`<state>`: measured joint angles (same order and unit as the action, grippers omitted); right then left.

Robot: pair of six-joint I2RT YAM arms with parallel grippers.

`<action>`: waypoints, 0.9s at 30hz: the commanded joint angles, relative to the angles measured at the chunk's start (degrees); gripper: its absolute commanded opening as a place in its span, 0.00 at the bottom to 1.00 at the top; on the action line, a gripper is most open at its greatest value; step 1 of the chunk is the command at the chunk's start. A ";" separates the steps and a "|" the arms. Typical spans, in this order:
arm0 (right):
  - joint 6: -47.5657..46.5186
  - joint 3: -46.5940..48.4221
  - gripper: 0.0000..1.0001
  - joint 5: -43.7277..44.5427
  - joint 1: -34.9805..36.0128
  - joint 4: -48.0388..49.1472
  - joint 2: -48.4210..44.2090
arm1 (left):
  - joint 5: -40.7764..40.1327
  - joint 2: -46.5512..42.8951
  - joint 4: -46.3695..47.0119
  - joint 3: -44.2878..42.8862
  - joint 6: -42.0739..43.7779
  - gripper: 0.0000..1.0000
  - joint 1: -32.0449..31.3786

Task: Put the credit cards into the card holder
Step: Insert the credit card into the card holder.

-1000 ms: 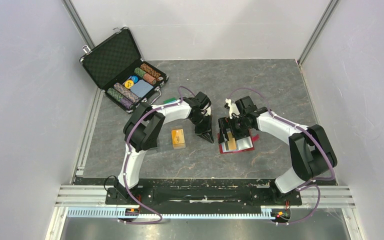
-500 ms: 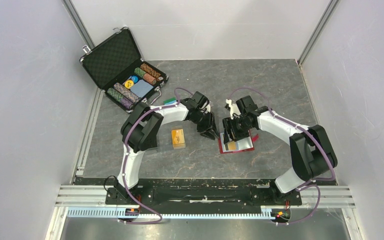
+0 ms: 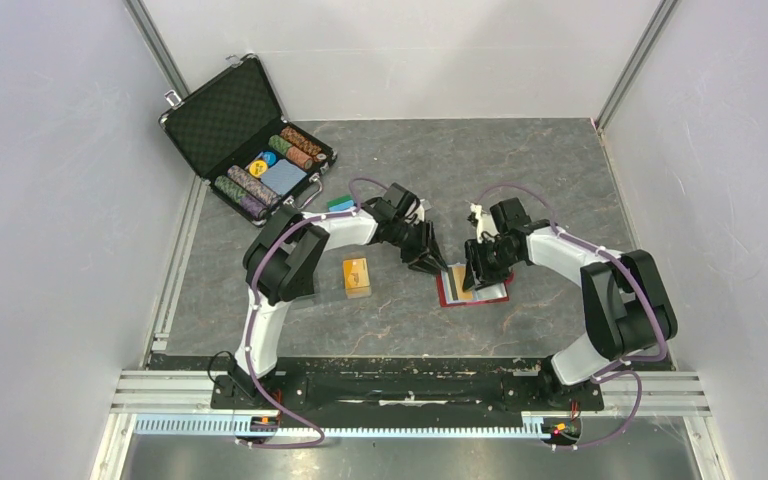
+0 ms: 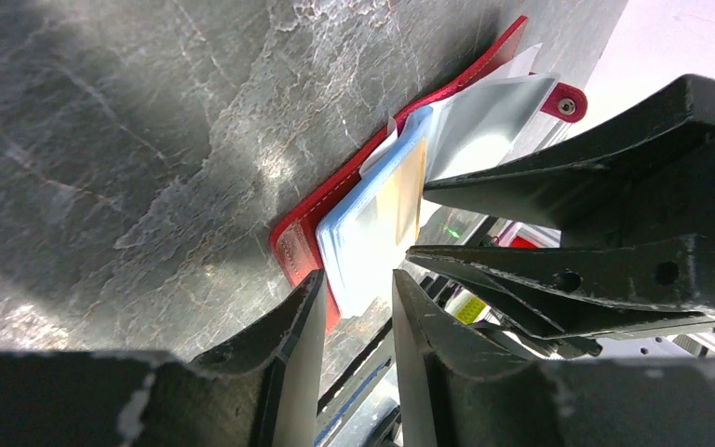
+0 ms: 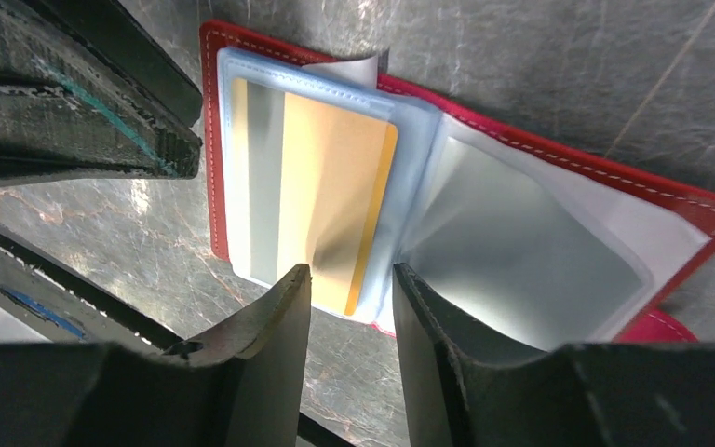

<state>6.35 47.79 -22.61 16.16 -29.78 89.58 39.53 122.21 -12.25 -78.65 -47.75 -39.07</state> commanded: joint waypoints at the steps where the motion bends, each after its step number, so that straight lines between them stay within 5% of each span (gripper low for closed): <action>1: -0.38 -2.36 0.39 -1.96 -0.27 2.97 0.20 | 2.11 1.29 2.50 -1.32 -2.70 0.39 -0.88; 19: -0.61 -5.44 0.06 -2.57 -1.23 5.04 1.82 | -3.17 -0.47 -4.61 -4.63 1.96 0.39 -1.80; 27: -0.85 -5.69 0.00 -2.87 -1.31 5.31 2.58 | -9.14 -4.49 -8.84 -5.02 4.76 0.43 -1.80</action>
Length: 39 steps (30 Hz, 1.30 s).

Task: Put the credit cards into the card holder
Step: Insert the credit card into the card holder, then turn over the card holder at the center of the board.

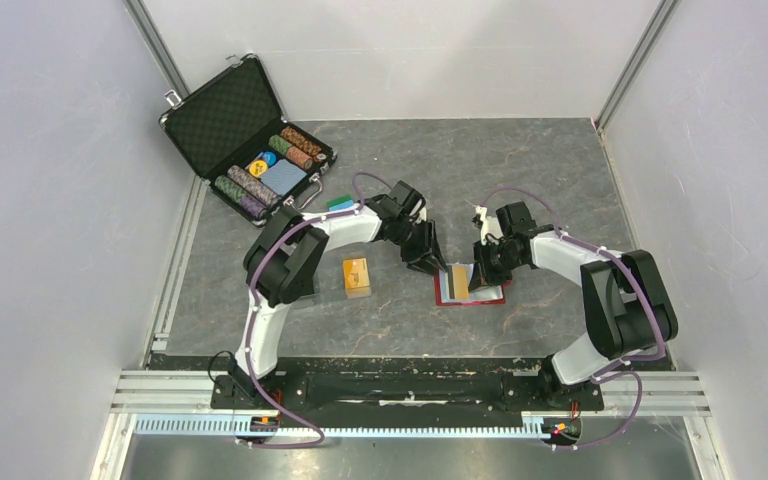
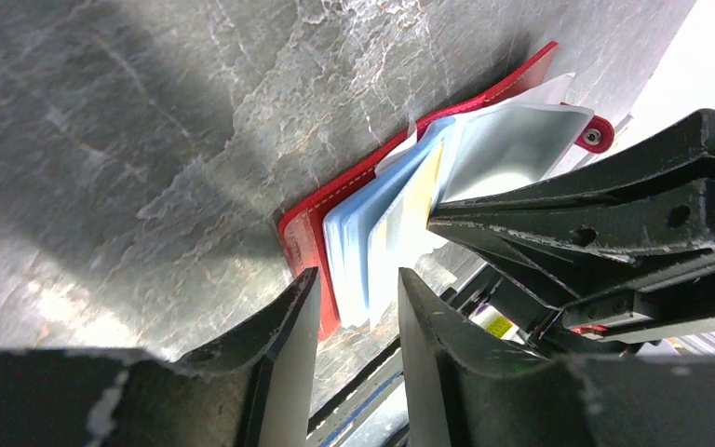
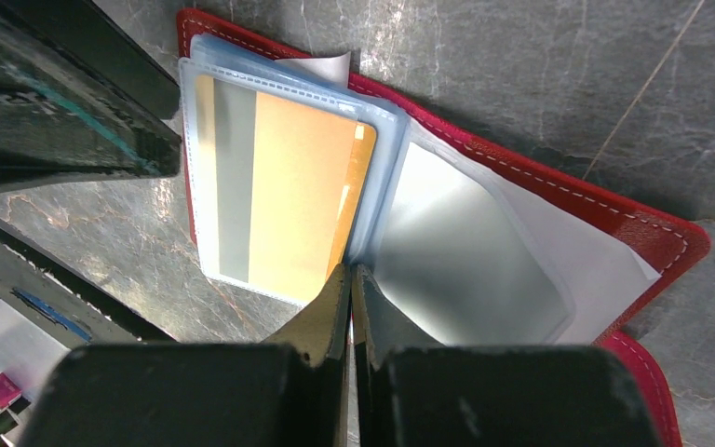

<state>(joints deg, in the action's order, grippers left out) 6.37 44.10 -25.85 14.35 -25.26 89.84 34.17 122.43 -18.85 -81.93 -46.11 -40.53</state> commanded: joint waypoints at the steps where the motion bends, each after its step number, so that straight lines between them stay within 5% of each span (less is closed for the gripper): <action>1: -0.87 -2.00 0.00 0.28 0.50 0.84 2.47 | -4.03 -5.09 -2.18 -1.68 3.21 0.42 -0.34; 7: -0.94 -2.35 0.00 -0.21 0.46 1.15 2.82 | 0.90 -4.69 5.04 0.10 -0.14 0.37 -0.53; 25: -1.12 -2.21 0.00 -1.06 0.33 1.08 3.16 | 1.94 1.02 2.33 -2.65 1.07 0.38 -1.60; 31: -1.17 -2.08 0.00 -1.55 0.32 1.18 3.21 | 4.46 1.34 6.21 -3.23 0.08 0.29 -2.40; 39: -1.10 -1.65 0.00 -1.94 0.24 1.20 3.08 | 5.65 1.72 7.56 -3.41 -0.27 0.35 -2.74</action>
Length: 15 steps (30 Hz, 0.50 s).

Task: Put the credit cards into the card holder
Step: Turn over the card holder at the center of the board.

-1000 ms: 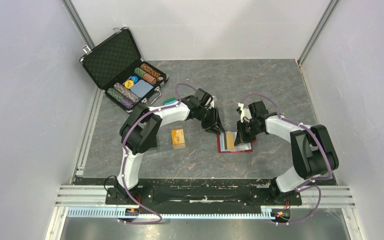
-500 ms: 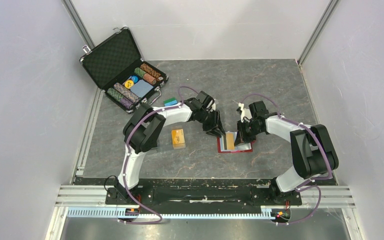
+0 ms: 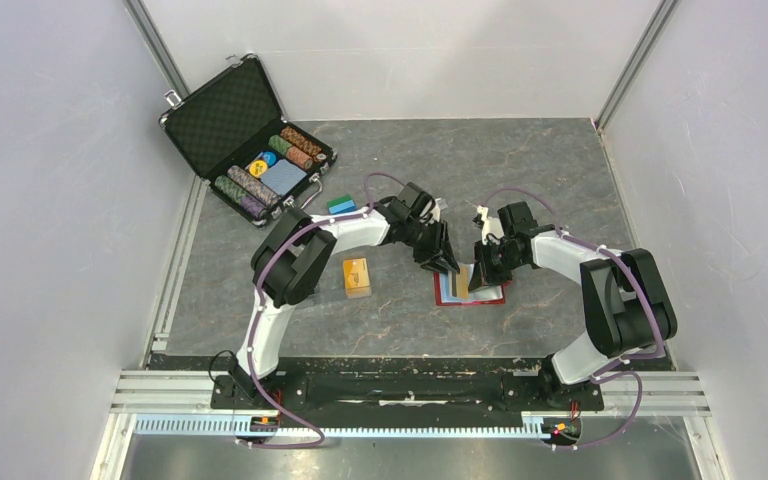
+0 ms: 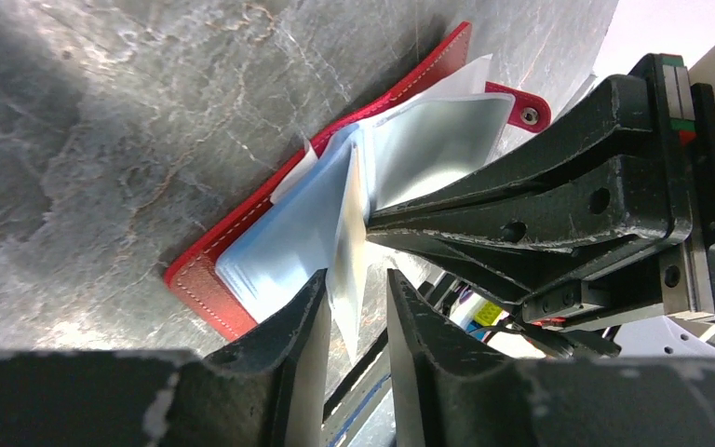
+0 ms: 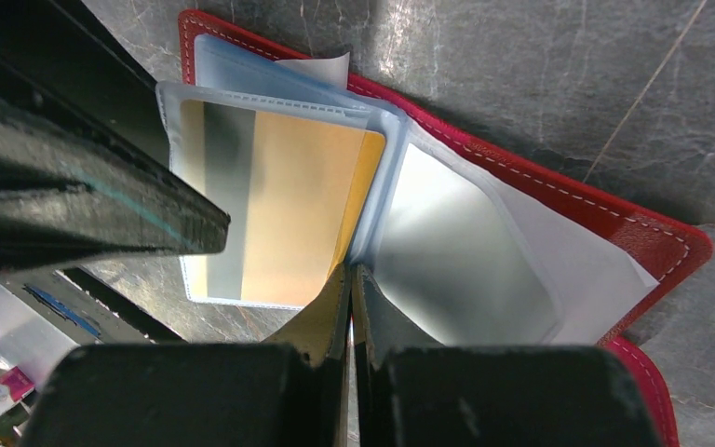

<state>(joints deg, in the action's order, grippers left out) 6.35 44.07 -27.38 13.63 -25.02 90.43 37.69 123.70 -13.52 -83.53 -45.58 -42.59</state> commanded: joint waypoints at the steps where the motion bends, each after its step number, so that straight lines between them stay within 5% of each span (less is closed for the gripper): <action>1: -1.08 -1.62 0.00 -0.41 0.96 1.02 2.51 | 1.78 0.26 2.00 -1.94 -0.63 0.36 -0.66; 9: -0.63 -1.47 0.00 -2.36 0.96 2.07 2.10 | 2.83 0.46 3.19 -2.00 -0.92 0.34 -0.92; 13: -0.18 -0.29 0.01 -4.22 0.96 2.45 1.33 | 0.29 1.18 -3.25 -4.24 2.23 0.03 -0.92; 15: 0.47 0.95 0.05 -5.23 0.96 2.51 0.60 | -2.12 0.99 -8.01 -5.50 4.80 0.02 -0.80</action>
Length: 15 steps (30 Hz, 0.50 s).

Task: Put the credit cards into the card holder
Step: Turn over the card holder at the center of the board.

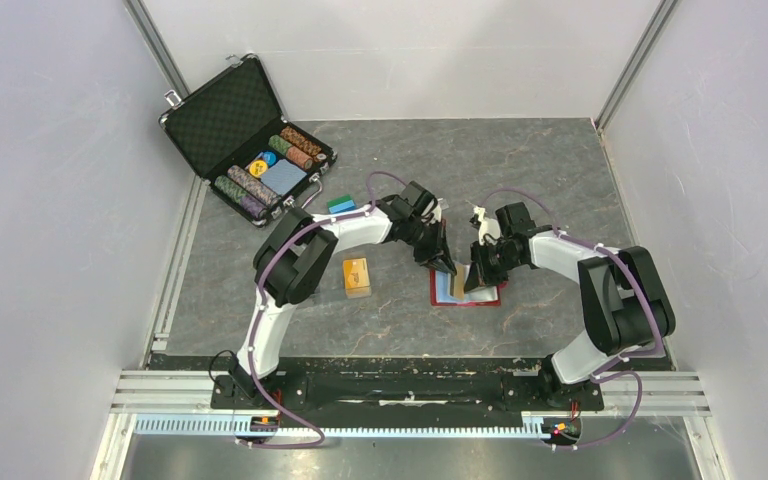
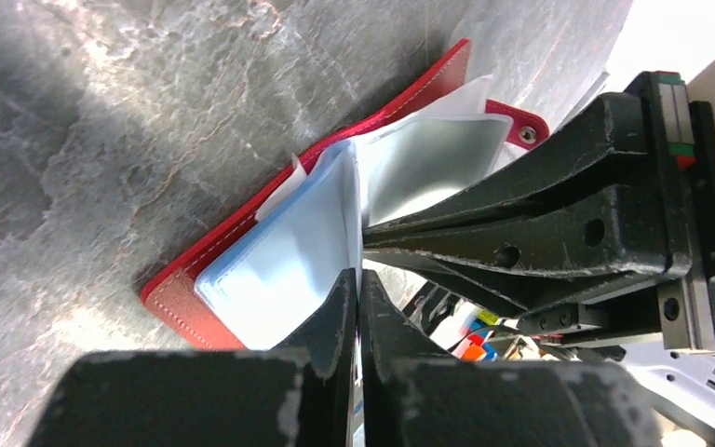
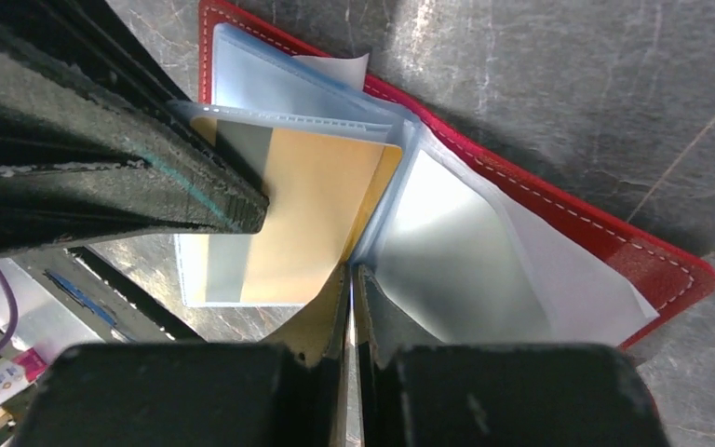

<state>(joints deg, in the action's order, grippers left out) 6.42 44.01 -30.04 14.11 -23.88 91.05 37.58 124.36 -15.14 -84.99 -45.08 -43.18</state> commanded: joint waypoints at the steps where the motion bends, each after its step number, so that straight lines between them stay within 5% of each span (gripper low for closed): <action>1: 0.86 1.70 0.07 -2.88 0.47 1.46 -0.54 | -2.78 0.14 -8.15 -4.59 5.38 0.02 -0.09; 7: 4.01 7.21 0.31 -6.04 0.05 1.62 -2.21 | -2.54 -0.97 -17.80 -7.16 9.34 0.02 4.21; 12: 5.80 9.77 0.38 -6.89 -0.61 1.90 -2.84 | -5.58 -0.87 -29.59 -12.29 14.92 0.04 7.00; 15: 6.80 9.65 0.38 -6.96 -1.25 2.79 -3.25 | -4.07 -0.47 -30.87 -12.86 15.31 0.23 6.97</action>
<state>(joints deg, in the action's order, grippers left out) 11.11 52.07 -35.40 13.74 -22.63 89.62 33.23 124.55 -39.07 -94.91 -34.63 -36.38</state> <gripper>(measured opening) 0.380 0.127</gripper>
